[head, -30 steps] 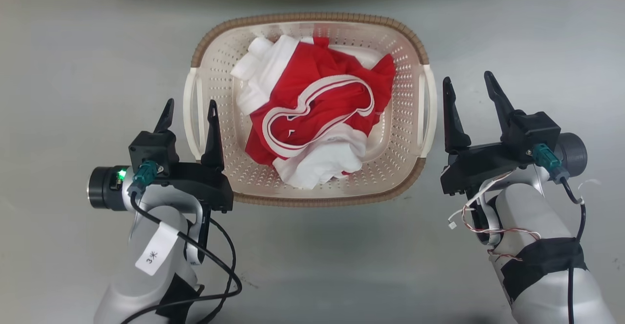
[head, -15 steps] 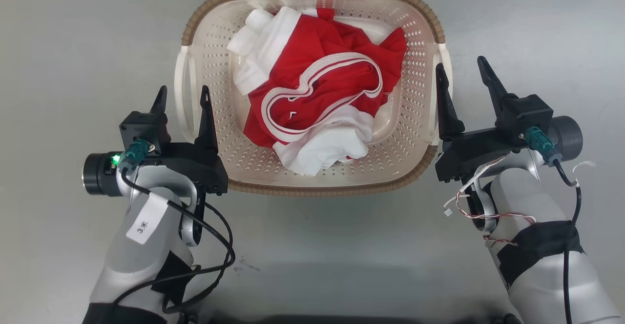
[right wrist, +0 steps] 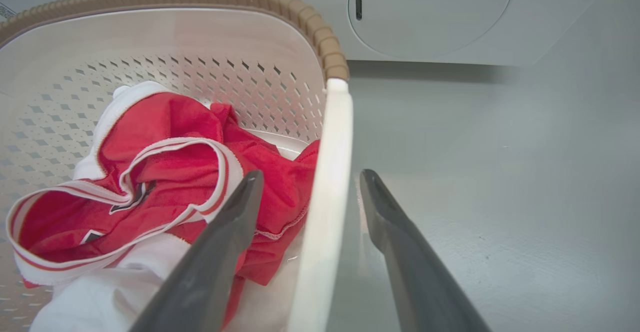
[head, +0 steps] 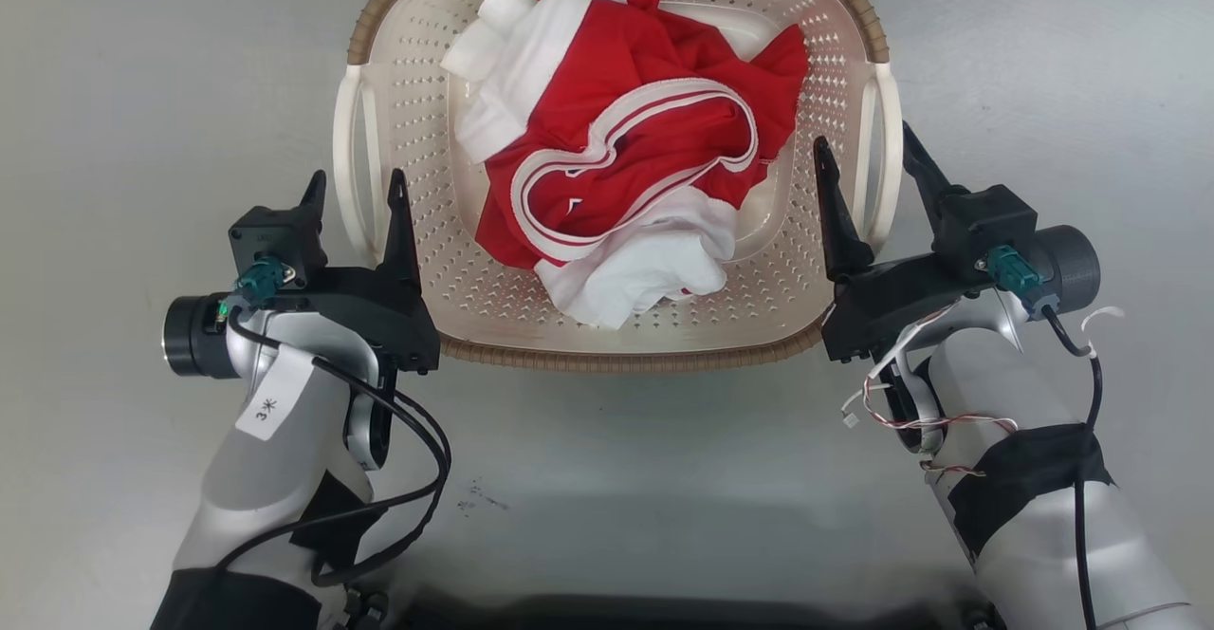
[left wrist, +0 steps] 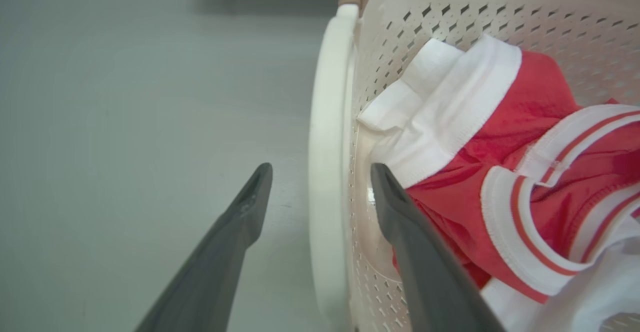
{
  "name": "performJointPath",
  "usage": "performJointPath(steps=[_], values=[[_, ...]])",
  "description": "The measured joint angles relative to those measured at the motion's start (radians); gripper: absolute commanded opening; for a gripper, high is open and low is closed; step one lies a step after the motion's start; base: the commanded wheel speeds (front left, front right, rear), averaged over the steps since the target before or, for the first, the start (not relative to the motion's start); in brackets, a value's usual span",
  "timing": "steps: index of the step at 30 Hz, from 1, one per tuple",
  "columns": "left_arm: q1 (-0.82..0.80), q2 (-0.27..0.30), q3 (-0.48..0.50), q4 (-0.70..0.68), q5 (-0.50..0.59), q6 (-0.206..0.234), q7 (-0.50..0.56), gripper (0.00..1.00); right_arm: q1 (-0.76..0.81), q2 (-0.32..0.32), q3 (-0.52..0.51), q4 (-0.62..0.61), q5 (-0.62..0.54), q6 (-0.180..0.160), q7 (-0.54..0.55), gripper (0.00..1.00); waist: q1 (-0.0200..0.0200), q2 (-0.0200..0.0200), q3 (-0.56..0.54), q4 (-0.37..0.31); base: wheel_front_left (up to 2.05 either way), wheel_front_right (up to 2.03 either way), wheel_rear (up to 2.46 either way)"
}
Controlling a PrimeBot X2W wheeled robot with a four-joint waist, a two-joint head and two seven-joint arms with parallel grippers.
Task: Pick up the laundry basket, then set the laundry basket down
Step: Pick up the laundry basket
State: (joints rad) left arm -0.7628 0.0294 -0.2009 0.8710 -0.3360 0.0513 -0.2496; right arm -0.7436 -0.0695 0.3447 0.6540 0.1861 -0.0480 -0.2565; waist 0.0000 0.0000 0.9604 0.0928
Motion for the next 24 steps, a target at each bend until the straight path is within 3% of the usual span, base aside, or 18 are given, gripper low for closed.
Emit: performJointPath(steps=[6, 9, 11, 13, 16, 17, 18, 19, 24], values=[[-0.030, -0.001, -0.026, 0.028, -0.034, -0.018, 0.000, 1.00, -0.009, 0.000, 0.033, 0.020, 0.024, -0.015, 0.000, 0.99, 0.0000, 0.0000, 0.000, 0.003, 0.00, 0.00, 0.00], [-0.039, -0.001, -0.045, 0.037, -0.043, -0.032, 0.000, 1.00, -0.016, 0.000, 0.044, 0.034, 0.030, -0.024, 0.000, 0.78, 0.0000, 0.0000, 0.000, 0.002, 0.00, 0.00, 0.00], [-0.044, -0.001, -0.060, 0.047, -0.051, -0.036, 0.000, 1.00, -0.026, 0.000, 0.051, 0.040, 0.044, -0.028, 0.000, 0.56, 0.0000, 0.0000, 0.000, 0.001, 0.00, 0.00, 0.00], [-0.051, -0.001, -0.074, 0.054, -0.063, -0.044, 0.000, 0.87, -0.033, 0.000, 0.055, 0.048, 0.061, -0.033, 0.000, 0.44, 0.0000, 0.0000, 0.000, 0.000, 0.00, 0.00, 0.00], [-0.057, 0.003, -0.082, 0.067, -0.087, -0.044, 0.000, 0.45, -0.043, -0.001, 0.058, 0.071, 0.072, -0.046, 0.000, 0.33, 0.0000, 0.0000, 0.000, -0.002, 0.00, 0.00, 0.00], [-0.058, 0.005, -0.085, 0.072, -0.090, -0.044, 0.000, 0.32, -0.046, -0.002, 0.060, 0.076, 0.078, -0.049, 0.000, 0.24, 0.0000, 0.0000, -0.001, -0.002, 0.00, 0.00, 0.00], [-0.059, 0.006, -0.088, 0.079, -0.095, -0.044, 0.000, 0.18, -0.049, -0.002, 0.061, 0.080, 0.083, -0.051, 0.000, 0.07, 0.0000, 0.0000, -0.001, -0.003, 0.00, 0.00, 0.00], [-0.059, 0.007, -0.093, 0.084, -0.097, -0.046, -0.003, 0.03, -0.053, -0.002, 0.061, 0.087, 0.091, -0.057, -0.002, 0.00, 0.0000, 0.0000, -0.001, -0.003, 0.00, 0.00, 0.00], [-0.061, 0.007, -0.112, 0.095, -0.110, -0.051, -0.005, 0.00, -0.069, -0.002, 0.071, 0.108, 0.117, -0.059, -0.002, 0.00, 0.0000, 0.0000, -0.004, -0.005, 0.00, 0.00, 0.00]])
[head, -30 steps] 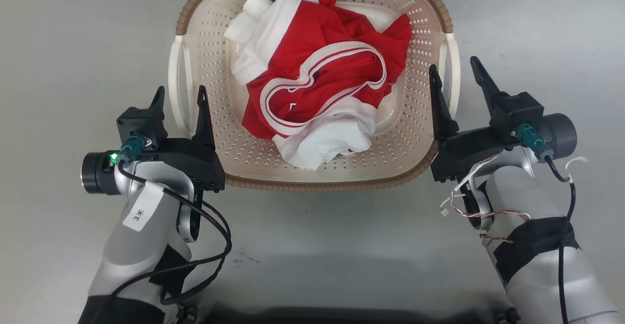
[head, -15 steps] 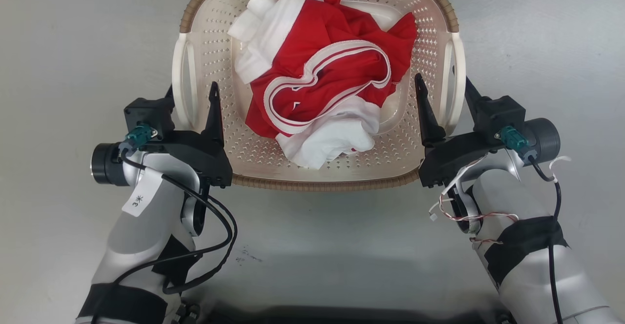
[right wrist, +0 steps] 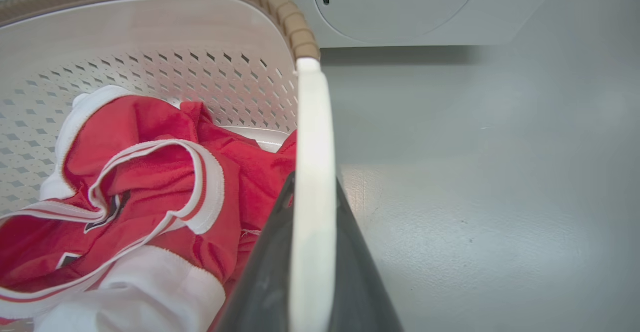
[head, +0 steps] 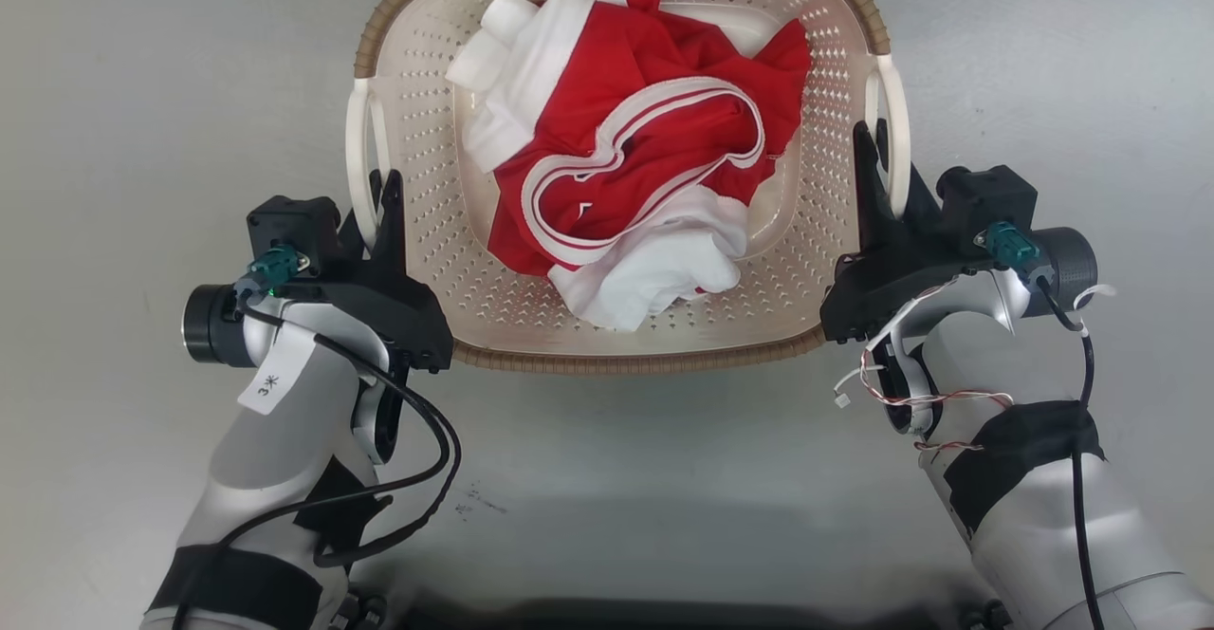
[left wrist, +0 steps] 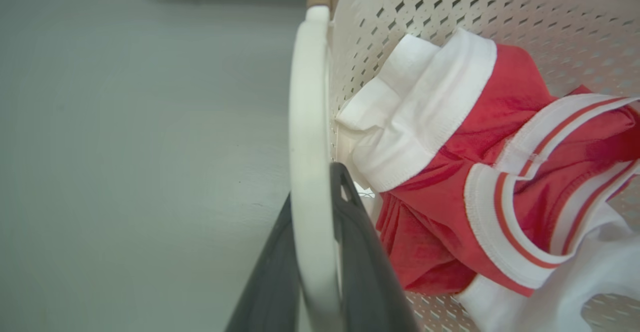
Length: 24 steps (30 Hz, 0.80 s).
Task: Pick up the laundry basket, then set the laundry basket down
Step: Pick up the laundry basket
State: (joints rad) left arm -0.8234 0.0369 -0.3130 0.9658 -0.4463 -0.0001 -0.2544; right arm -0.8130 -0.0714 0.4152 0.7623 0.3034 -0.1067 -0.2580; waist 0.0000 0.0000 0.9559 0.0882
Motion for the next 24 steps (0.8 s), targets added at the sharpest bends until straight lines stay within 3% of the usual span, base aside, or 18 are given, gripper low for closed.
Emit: performJointPath(steps=[24], values=[[0.034, -0.006, -0.103, 0.090, -0.100, 0.015, 0.002, 0.00, 0.017, -0.002, 0.103, 0.142, 0.149, -0.009, 0.001, 0.00, 0.0000, 0.0000, -0.175, -0.014, 0.00, 0.00, 0.00]])
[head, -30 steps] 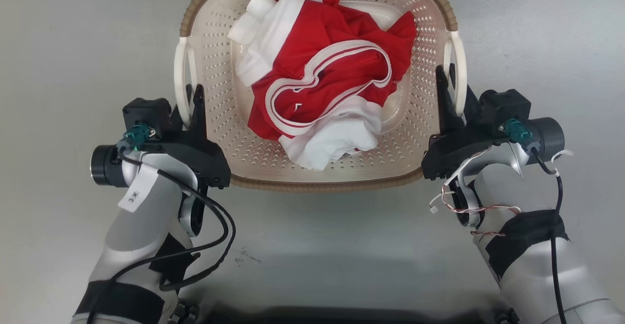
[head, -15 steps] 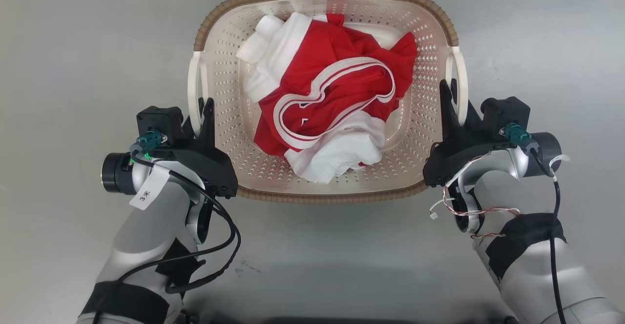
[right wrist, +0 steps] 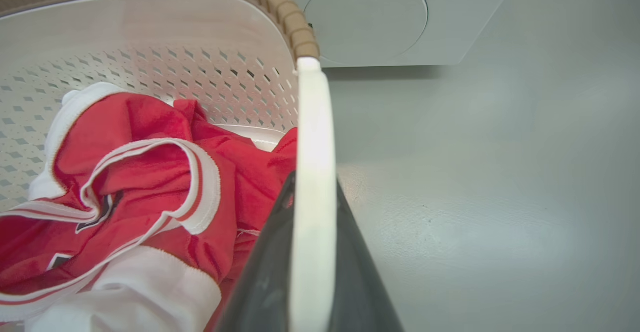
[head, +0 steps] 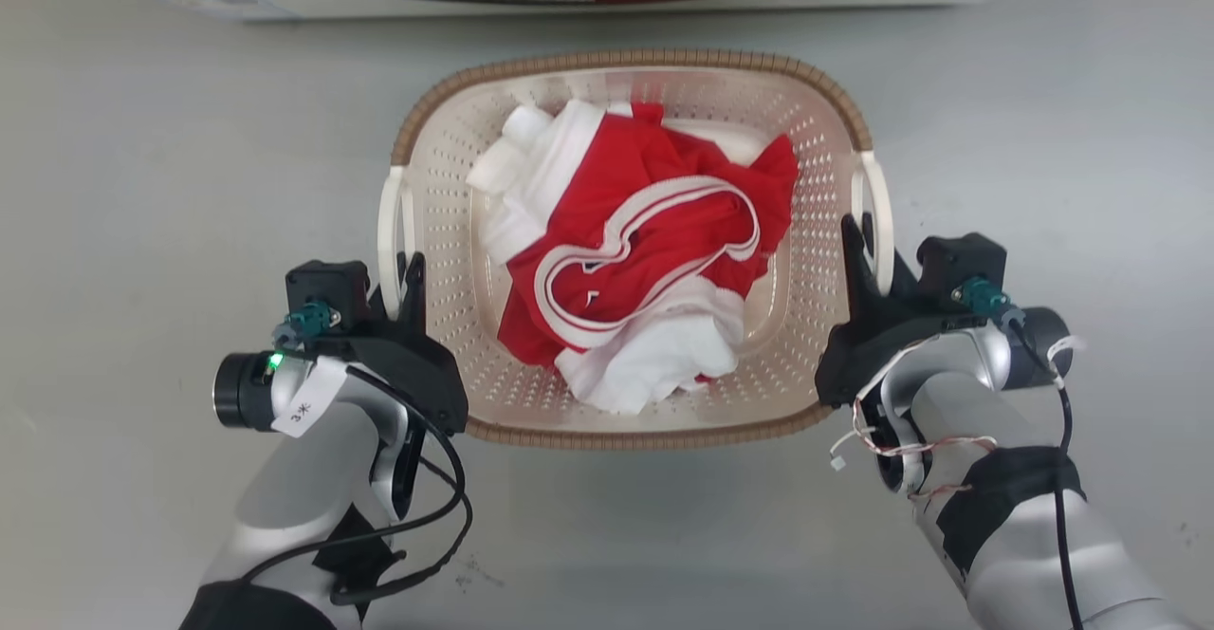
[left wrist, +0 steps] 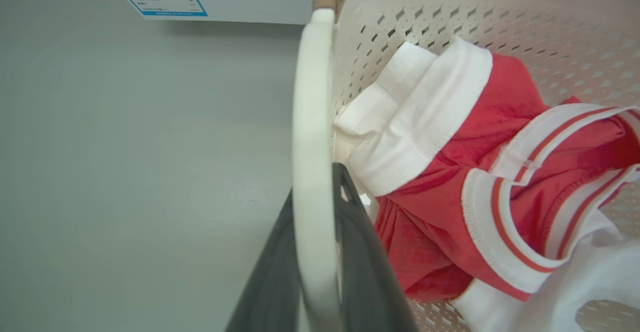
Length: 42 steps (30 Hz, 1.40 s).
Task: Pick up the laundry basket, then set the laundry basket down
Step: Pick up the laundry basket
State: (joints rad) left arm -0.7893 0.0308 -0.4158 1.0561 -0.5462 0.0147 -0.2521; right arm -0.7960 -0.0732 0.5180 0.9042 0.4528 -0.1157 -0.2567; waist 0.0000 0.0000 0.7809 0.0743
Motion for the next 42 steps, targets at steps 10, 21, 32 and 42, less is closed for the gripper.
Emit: performJointPath(steps=[10, 21, 32, 42], values=[[0.077, 0.000, -0.058, 0.040, -0.037, 0.002, 0.004, 0.00, 0.060, 0.003, 0.083, 0.059, 0.073, 0.000, 0.003, 0.00, 0.0000, 0.0000, -0.125, -0.010, 0.00, 0.00, 0.00], [0.183, -0.001, -0.123, 0.084, -0.088, -0.007, 0.054, 0.00, 0.170, 0.008, 0.173, 0.095, 0.186, 0.000, 0.061, 0.00, -0.0002, -0.0001, -0.298, -0.017, 0.00, 0.00, 0.00], [0.308, 0.002, -0.179, 0.101, -0.148, -0.014, 0.109, 0.00, 0.285, 0.009, 0.256, 0.093, 0.297, 0.000, 0.132, 0.00, -0.0003, -0.0001, -0.462, -0.023, 0.00, 0.00, 0.00], [0.391, 0.009, -0.212, 0.110, -0.187, -0.015, 0.146, 0.00, 0.374, 0.008, 0.324, 0.074, 0.376, -0.009, 0.181, 0.00, -0.0003, -0.0001, -0.595, -0.032, 0.00, 0.00, 0.00]])
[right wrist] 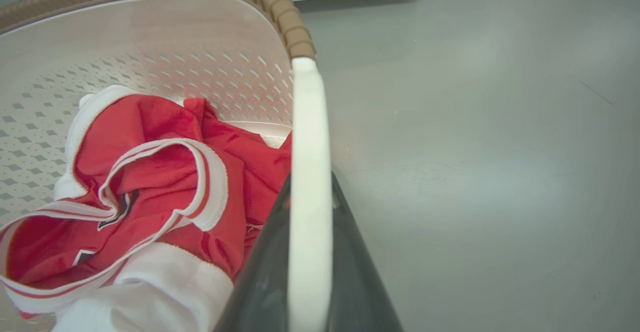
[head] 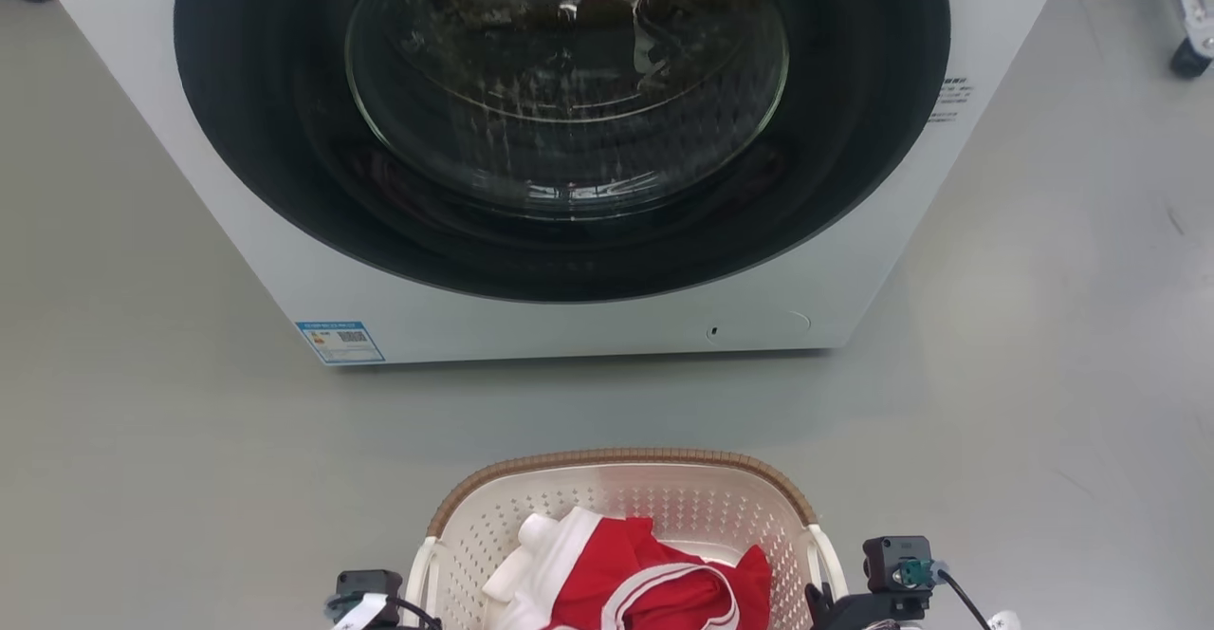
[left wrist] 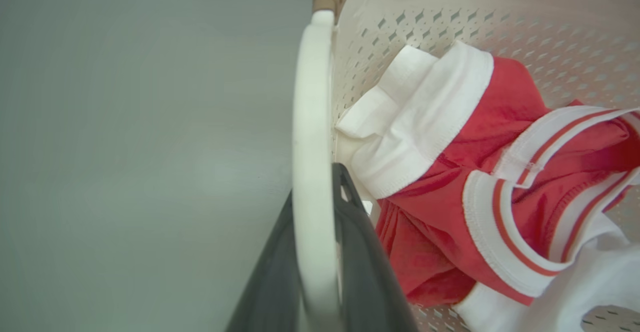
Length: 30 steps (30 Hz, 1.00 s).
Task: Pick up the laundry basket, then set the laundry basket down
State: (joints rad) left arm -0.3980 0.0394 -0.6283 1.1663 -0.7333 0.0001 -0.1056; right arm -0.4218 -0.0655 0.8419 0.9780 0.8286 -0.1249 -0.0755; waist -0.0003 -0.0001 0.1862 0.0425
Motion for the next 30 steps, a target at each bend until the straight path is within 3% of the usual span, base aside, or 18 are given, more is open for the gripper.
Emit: performJointPath(steps=[18, 30], values=[[0.087, 0.008, -0.041, -0.003, -0.040, 0.008, 0.032, 0.00, 0.080, -0.004, 0.076, -0.009, 0.109, -0.008, 0.031, 0.00, 0.0002, 0.0000, -0.158, -0.011, 0.00, 0.00, 0.00], [0.098, 0.011, -0.061, -0.004, -0.065, 0.011, 0.039, 0.00, 0.082, -0.006, 0.111, -0.008, 0.141, -0.013, 0.032, 0.00, 0.0003, 0.0001, -0.175, -0.006, 0.00, 0.00, 0.00]])
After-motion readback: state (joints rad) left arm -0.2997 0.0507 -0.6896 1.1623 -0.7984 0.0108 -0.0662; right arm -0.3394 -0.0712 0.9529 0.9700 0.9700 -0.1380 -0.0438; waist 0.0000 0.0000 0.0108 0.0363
